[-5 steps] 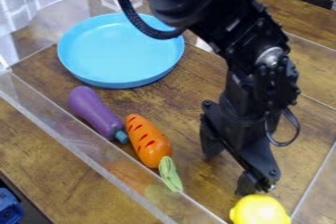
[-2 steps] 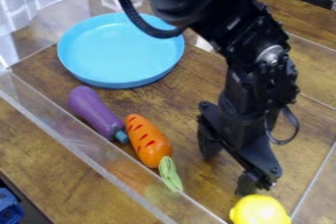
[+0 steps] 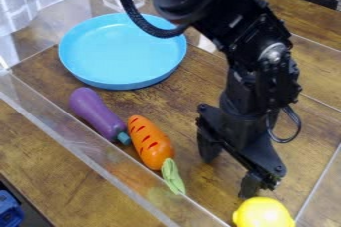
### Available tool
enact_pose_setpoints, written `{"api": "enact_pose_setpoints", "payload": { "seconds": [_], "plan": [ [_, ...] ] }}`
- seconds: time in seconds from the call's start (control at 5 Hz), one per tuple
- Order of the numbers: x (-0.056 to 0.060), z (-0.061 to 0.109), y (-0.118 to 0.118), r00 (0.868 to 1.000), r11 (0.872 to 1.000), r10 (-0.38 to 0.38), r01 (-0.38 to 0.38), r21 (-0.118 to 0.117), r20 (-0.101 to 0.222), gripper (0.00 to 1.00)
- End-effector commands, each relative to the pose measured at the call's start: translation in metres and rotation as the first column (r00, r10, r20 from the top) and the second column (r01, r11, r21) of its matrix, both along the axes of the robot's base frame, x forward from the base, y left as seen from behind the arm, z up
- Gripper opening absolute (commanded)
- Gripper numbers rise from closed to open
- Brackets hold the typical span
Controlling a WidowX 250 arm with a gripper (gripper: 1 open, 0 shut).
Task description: Remove the carrot from the blue tray and put it on the table
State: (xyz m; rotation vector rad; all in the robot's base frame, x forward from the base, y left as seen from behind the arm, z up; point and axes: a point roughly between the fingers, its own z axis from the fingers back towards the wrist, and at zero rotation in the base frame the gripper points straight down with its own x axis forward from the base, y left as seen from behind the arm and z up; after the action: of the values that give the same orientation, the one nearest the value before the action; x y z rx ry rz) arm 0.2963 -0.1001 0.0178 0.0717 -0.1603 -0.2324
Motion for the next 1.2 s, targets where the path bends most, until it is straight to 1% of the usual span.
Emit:
{"api": "enact_pose_setpoints", "payload": {
  "seconds": [0.0, 0.2, 0.6, 0.8, 1.0],
  "plan": [
    [0.001, -0.004, 0.019, 0.996, 0.996, 0.091, -0.09, 0.01, -0.026, 1.0],
    [0.001, -0.003, 0.027, 0.989, 0.989, 0.147, -0.147, 0.009, -0.034, 1.0],
    [0.005, -0.001, 0.042, 0.967, 0.968, 0.249, -0.249, 0.01, -0.044, 1.0],
    [0.007, 0.001, 0.055, 0.944, 0.945, 0.327, -0.327, 0.008, -0.044, 1.0],
    [0.01, 0.001, 0.069, 0.916, 0.917, 0.4, -0.4, 0.006, -0.041, 1.0]
  ]
}}
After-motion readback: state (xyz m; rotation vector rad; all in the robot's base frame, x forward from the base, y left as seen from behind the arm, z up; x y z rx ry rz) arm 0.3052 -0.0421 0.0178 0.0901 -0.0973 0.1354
